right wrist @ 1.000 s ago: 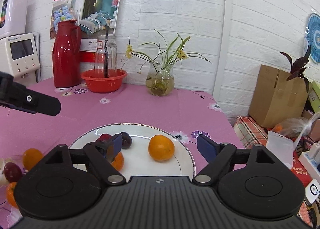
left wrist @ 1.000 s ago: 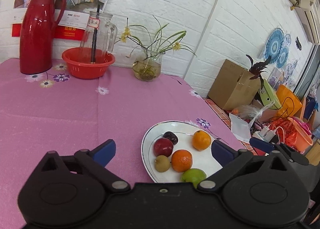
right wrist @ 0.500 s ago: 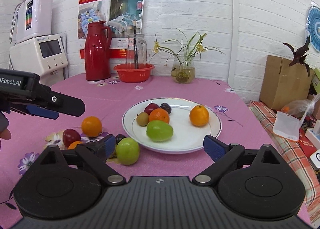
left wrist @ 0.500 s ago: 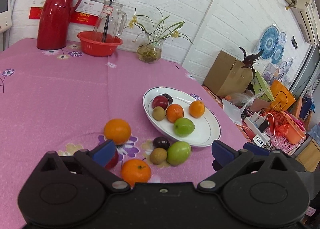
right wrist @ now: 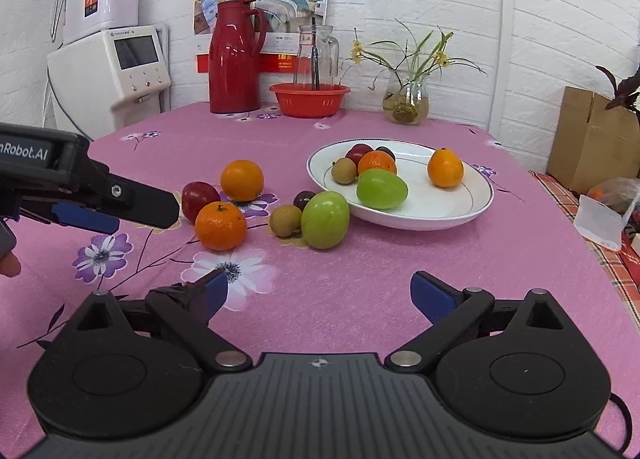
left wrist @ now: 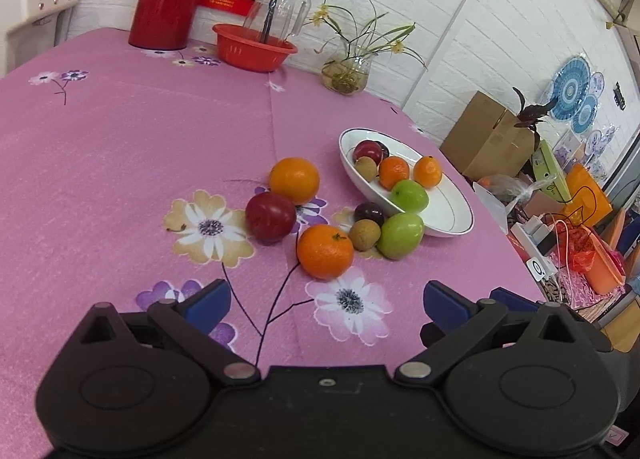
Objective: Organize fruits
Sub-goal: 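Move both open tools back toward the remaining fruit cluster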
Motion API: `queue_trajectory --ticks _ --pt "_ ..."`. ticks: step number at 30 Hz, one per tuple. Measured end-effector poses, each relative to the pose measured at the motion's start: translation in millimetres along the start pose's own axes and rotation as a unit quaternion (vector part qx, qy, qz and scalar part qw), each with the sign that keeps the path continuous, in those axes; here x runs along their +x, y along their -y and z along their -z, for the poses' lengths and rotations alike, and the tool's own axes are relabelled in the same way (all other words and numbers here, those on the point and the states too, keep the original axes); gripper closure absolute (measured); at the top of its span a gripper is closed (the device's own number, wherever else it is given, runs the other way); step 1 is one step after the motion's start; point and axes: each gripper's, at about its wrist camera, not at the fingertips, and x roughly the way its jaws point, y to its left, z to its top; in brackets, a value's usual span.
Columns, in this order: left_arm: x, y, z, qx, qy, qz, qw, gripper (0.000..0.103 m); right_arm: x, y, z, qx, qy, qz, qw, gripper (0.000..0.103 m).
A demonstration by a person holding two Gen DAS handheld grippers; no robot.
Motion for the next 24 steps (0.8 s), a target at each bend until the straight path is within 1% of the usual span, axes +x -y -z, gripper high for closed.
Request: queue_trajectory --ticks 4,10,16,20,22,24 --pt "-7 -2 6 0.000 0.003 -0.006 1.0000 0.000 -4 -3 2 0.004 0.007 0.001 1.000 0.000" --pt "-18 -1 8 0.000 0.014 -0.006 0.9999 0.000 -13 -3 6 0.017 0.036 0.011 0.999 0.000" --pt "-23 -1 8 0.005 0.023 -0.001 0.9997 0.000 -11 -10 3 0.011 0.015 -0.012 1.000 0.000" --pt "-22 -4 7 0.007 0.021 0.003 0.9997 0.000 -5 -20 2 0.002 -0.004 -0.005 1.000 0.000" --pt "-21 -5 7 0.008 0.020 0.006 0.9997 0.000 -4 -25 3 -0.001 0.001 -0.003 1.000 0.000" --pt "-19 -7 7 0.010 0.019 0.006 0.9997 0.000 -4 -29 4 0.000 0.012 0.008 1.000 0.000"
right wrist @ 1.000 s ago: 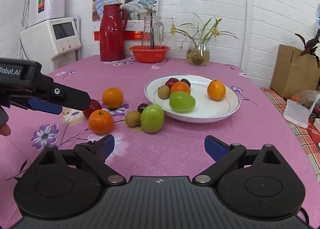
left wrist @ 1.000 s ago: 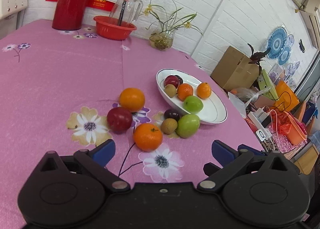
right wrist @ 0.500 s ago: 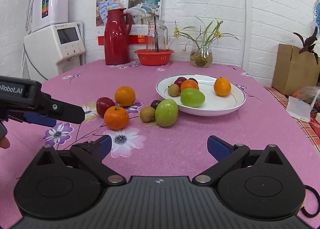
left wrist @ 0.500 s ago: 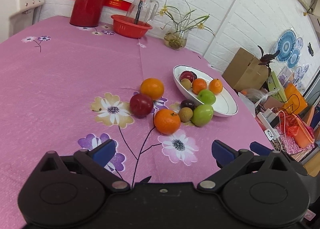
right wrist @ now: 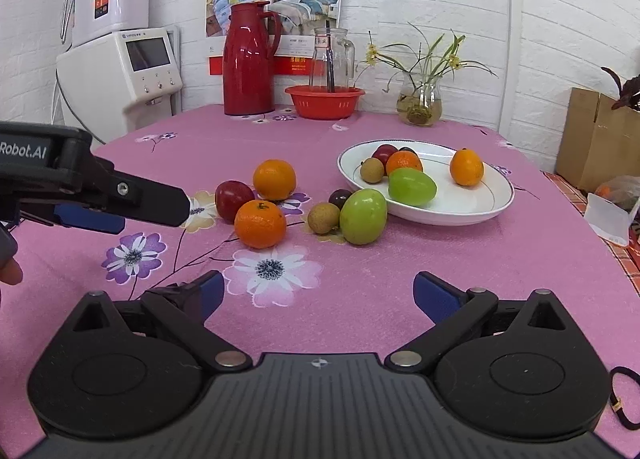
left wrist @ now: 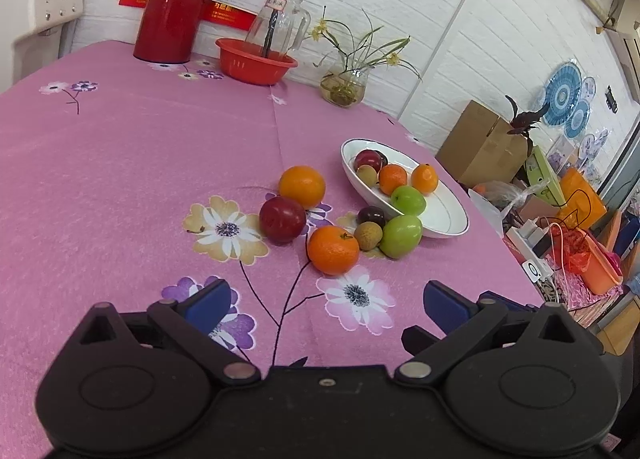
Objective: Organize fruits
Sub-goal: 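Move both open tools back toward the remaining fruit cluster, then grasp an orange with the left tool while the right tool grasps the green apple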
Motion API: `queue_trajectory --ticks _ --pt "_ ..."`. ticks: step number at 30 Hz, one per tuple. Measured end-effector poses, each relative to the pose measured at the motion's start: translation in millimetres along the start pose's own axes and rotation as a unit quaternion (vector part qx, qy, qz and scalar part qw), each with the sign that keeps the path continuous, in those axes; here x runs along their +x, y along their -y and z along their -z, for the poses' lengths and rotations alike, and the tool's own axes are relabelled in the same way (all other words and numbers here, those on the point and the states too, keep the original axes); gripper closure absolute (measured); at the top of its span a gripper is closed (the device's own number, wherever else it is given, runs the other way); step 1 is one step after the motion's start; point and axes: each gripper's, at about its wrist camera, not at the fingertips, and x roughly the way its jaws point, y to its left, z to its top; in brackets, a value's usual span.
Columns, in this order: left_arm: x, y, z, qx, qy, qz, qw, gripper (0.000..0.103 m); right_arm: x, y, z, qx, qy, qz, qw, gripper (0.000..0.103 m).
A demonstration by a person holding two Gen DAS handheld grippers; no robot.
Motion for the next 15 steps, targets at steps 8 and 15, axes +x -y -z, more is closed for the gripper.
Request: queue_trajectory --ticks 8,15 --pt "7 -3 -7 0.012 -0.001 0.008 0.9999 0.000 10 -2 -5 0.008 -0.015 -0.020 1.000 0.000" --pt "22 -1 -12 0.025 -0.011 0.016 0.9995 0.000 17 2 -4 0.018 -0.030 -0.015 0.999 0.000"
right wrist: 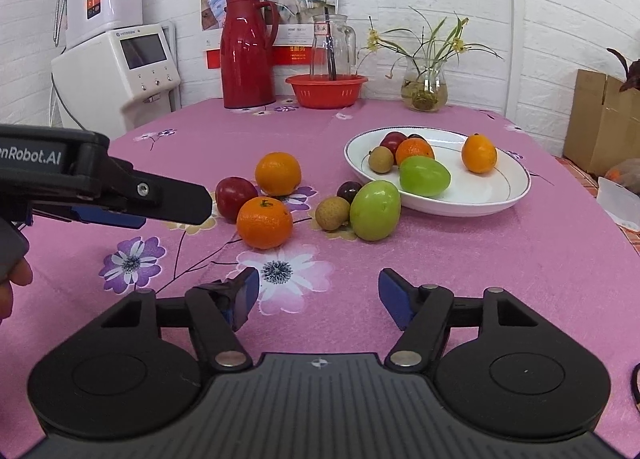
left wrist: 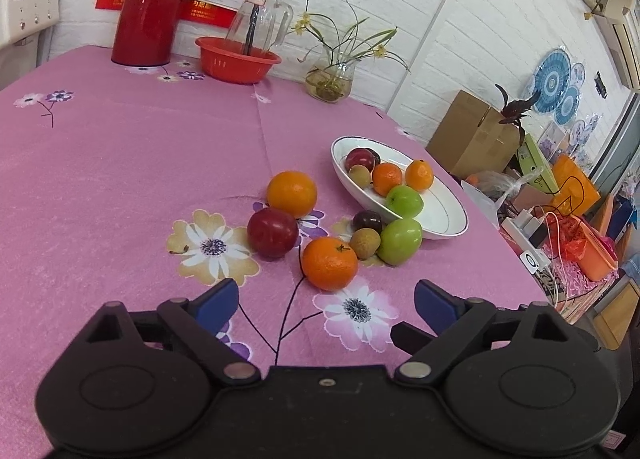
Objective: Organize fruits
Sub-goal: 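Grasp an orange with the left tool while the right tool grasps the green apple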
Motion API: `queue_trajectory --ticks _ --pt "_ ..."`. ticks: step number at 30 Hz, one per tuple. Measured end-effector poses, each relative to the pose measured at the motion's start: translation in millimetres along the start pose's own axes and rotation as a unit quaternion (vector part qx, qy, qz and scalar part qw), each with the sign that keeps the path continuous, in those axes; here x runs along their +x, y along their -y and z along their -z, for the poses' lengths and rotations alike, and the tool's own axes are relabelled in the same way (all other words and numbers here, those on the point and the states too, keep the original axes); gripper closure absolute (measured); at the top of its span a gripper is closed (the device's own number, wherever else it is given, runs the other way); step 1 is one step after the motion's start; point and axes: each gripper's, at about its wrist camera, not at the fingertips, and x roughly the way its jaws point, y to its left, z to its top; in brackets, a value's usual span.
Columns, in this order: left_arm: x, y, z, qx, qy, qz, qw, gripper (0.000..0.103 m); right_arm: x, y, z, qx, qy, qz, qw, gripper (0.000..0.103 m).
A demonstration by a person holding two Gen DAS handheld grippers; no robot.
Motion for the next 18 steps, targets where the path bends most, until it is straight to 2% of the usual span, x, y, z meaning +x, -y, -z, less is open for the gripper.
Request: queue_trajectory --ticks 5,18 --pt "14 6 -5 0.016 -0.008 0.002 0.9998 0.000 3 4 -1 0.003 -0.006 0.001 1.000 0.009" --pt "47 11 -16 0.038 -0.030 -0.003 0.9988 0.000 11 12 -5 0.008 -0.008 0.005 1.000 0.013"
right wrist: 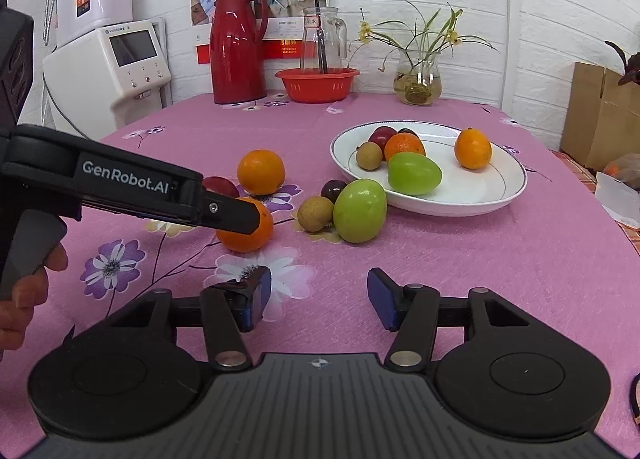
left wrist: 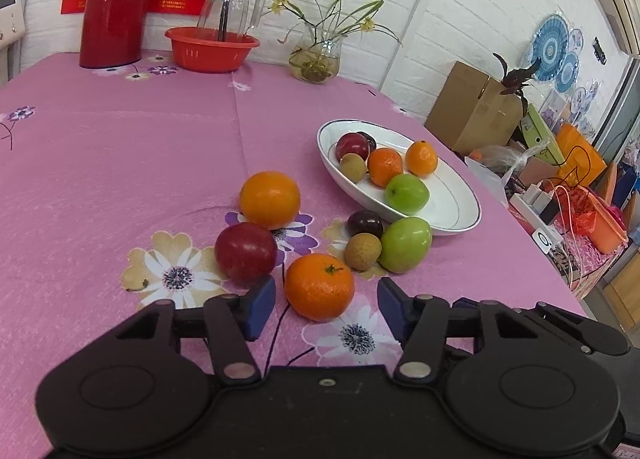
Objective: Organize fruits
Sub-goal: 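Grasp an orange with the left tool while the right tool grasps the green apple, then carry the orange and green apple over the white plate and lower them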
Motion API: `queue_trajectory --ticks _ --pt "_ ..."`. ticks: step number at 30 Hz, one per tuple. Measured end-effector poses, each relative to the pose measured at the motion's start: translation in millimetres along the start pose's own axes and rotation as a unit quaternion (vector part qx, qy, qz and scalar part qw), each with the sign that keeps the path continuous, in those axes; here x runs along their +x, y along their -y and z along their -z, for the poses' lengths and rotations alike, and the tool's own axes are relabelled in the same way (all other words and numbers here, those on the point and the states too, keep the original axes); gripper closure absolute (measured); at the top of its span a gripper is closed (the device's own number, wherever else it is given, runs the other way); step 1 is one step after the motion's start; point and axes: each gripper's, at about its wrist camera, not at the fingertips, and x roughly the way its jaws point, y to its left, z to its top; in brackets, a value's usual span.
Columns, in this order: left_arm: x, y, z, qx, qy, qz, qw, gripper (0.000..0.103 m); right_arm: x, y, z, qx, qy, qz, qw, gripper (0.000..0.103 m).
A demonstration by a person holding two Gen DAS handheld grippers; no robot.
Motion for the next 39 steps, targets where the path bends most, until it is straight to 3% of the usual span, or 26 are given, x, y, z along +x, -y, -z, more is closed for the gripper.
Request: queue_trajectory --ticks 5,13,18,28,30,39 --pt "6 3 -2 0.008 -0.005 0.000 1.0000 0.000 7 8 -6 0.008 0.002 0.008 1.000 0.013" --pt "17 -2 -2 0.010 -0.018 -0.002 0.9998 0.000 27 29 -26 0.041 0.009 0.012 0.999 0.024" --pt "19 -4 -2 0.008 -0.020 0.001 0.9998 0.000 38 31 -33 0.041 0.007 0.013 0.999 0.026" --pt "22 -3 -4 0.012 -0.021 0.001 0.9997 0.000 54 31 -33 0.038 -0.015 0.001 0.999 0.030" --pt "23 -2 -4 0.014 -0.021 -0.001 0.9997 0.000 55 31 -32 0.040 -0.016 -0.005 0.999 0.038" --pt "22 3 -4 0.021 -0.025 -0.010 0.9994 0.000 48 32 -29 0.047 -0.016 -0.005 0.999 0.038"
